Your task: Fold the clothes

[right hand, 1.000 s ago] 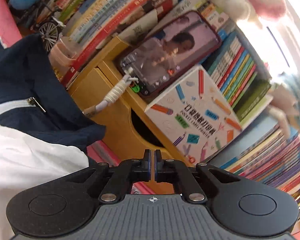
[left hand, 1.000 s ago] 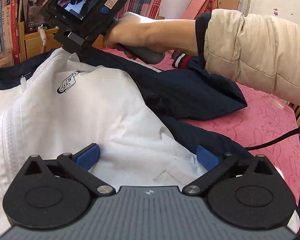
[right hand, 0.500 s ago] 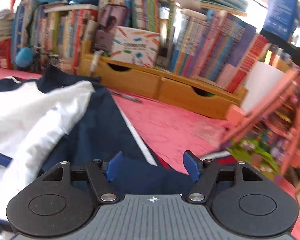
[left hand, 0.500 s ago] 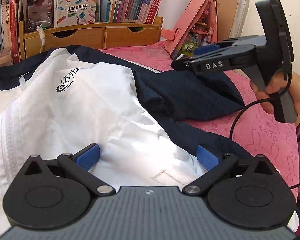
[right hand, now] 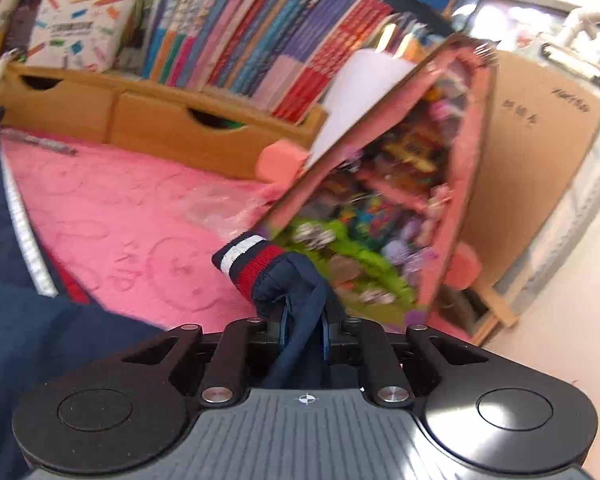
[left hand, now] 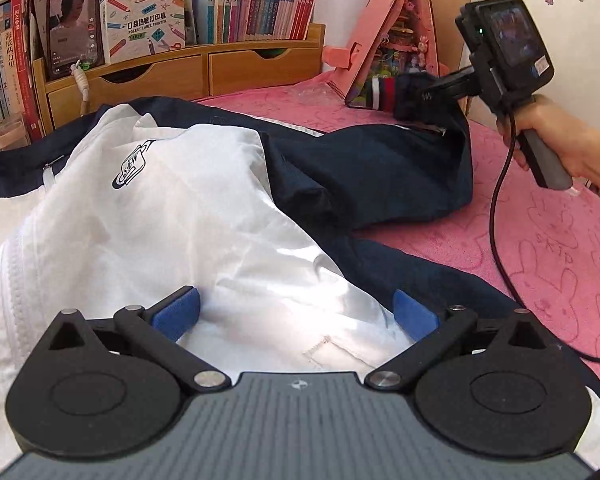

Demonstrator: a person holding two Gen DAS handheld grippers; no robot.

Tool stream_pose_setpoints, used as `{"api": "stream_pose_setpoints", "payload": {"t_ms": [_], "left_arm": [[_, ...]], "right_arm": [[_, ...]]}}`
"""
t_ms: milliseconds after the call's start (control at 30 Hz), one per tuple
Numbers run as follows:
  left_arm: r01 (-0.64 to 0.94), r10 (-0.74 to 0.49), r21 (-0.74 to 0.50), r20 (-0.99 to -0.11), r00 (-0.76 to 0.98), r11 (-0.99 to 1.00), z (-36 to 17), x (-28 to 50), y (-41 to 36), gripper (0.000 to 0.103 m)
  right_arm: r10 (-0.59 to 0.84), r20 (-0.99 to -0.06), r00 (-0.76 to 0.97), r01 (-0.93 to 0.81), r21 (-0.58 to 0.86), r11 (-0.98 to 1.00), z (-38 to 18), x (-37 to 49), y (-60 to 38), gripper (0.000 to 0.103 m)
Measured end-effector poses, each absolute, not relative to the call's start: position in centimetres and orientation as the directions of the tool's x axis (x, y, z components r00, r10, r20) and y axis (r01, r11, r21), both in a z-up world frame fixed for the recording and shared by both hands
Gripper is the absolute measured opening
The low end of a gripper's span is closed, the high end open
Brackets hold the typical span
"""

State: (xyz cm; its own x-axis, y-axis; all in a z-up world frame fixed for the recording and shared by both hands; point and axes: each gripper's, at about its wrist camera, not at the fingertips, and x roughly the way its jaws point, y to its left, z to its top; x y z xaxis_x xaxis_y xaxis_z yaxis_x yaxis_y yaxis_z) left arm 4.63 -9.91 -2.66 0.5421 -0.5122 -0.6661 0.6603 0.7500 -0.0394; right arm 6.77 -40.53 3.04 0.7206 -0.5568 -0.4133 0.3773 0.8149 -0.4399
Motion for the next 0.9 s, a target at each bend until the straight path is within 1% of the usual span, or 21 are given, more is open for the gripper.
{"api": "stream_pose_setpoints", "payload": {"t_ms": [67, 133, 167, 200, 233, 267, 300, 333, 367, 433, 467, 533, 633, 700, 800, 833, 900], "left_arm": [[0.66, -0.508, -0.033, -0.667, 0.545, 0.751, -2.7, 4.7, -9.9, 0.103], [0.658, -0.521, -0.055, -0.662, 0.539, 0.751, -2.7, 4.9, -9.5, 0.103], [0.658, -0.523, -0.058, -0.661, 0.538, 0.751, -2.7, 5.0, -9.4, 0.103], [0.658, -0.519, -0.053, -0.662, 0.54, 0.751, -2.7, 5.0, -9.5, 0.103], [0.658, -0.516, -0.047, -0.664, 0.542, 0.752, -2.7, 4.9, -9.6, 0.103], [0.658, -0.513, -0.043, -0.665, 0.543, 0.752, -2.7, 4.9, -9.6, 0.103], [0.658, -0.512, -0.042, -0.665, 0.543, 0.752, -2.7, 4.9, -9.7, 0.103], [0.658, -0.512, -0.042, -0.665, 0.543, 0.752, -2.7, 4.9, -9.7, 0.103], [0.657, -0.515, -0.046, -0.664, 0.542, 0.752, -2.7, 4.9, -9.6, 0.103], [0.657, -0.517, -0.051, -0.663, 0.541, 0.752, -2.7, 5.0, -9.6, 0.103], [0.656, -0.517, -0.051, -0.663, 0.542, 0.753, -2.7, 4.9, -9.5, 0.103], [0.647, -0.504, -0.047, -0.67, 0.544, 0.761, -2.6, 4.7, -9.4, 0.103], [0.602, -0.451, -0.049, -0.712, 0.538, 0.797, -1.8, 3.5, -8.1, 0.103], [0.571, -0.479, -0.123, -0.7, 0.53, 0.811, -0.5, 1.5, -4.8, 0.103], [0.515, -0.529, -0.24, -0.655, 0.539, 0.823, 1.7, -1.7, 1.1, 0.103], [0.461, -0.513, -0.267, -0.643, 0.569, 0.846, 2.4, -2.7, 3.6, 0.103], [0.345, -0.47, -0.319, -0.621, 0.627, 0.883, 3.5, -4.6, 8.9, 0.103]], "right_arm": [[-0.659, -0.28, 0.698, 0.504, -0.461, 0.73, 5.3, 5.2, -42.1, 0.015], [-0.729, -0.172, 0.662, 0.613, -0.435, 0.659, 7.2, 3.1, -44.1, 0.015], [-0.753, -0.133, 0.644, 0.657, -0.409, 0.633, 8.1, 2.1, -45.1, 0.015], [-0.749, -0.147, 0.646, 0.667, -0.369, 0.648, 8.6, 1.3, -46.3, 0.015], [-0.728, -0.201, 0.655, 0.647, -0.348, 0.678, 8.6, 1.0, -47.1, 0.016], [-0.705, -0.253, 0.662, 0.628, -0.325, 0.707, 8.6, 0.7, -47.9, 0.021], [-0.681, -0.308, 0.664, 0.608, -0.308, 0.732, 8.5, 0.5, -48.7, 0.028], [-0.666, -0.367, 0.649, 0.586, -0.316, 0.746, 8.1, 0.7, -49.0, 0.054], [-0.661, -0.404, 0.632, 0.573, -0.331, 0.75, 7.7, 0.7, -48.8, 0.084], [-0.666, -0.408, 0.625, 0.555, -0.367, 0.746, 6.9, 0.0, -47.2, 0.102], [-0.66, -0.4, 0.637, 0.543, -0.375, 0.751, 6.7, -0.3, -45.9, 0.103], [-0.586, -0.427, 0.688, 0.472, -0.35, 0.809, 6.4, -1.0, -43.4, 0.103], [-0.332, -0.491, 0.805, 0.248, -0.229, 0.941, 6.0, -2.4, -39.2, 0.103], [-0.142, -0.517, 0.844, 0.093, -0.121, 0.988, 5.6, -3.4, -36.8, 0.103], [0.141, -0.545, 0.827, -0.104, 0.099, 0.99, 4.3, -4.6, -33.9, 0.103], [0.218, -0.551, 0.805, -0.151, 0.165, 0.975, 3.7, -4.9, -33.0, 0.103], [0.31, -0.569, 0.762, -0.197, 0.253, 0.947, 2.7, -5.1, -31.7, 0.103]]}}
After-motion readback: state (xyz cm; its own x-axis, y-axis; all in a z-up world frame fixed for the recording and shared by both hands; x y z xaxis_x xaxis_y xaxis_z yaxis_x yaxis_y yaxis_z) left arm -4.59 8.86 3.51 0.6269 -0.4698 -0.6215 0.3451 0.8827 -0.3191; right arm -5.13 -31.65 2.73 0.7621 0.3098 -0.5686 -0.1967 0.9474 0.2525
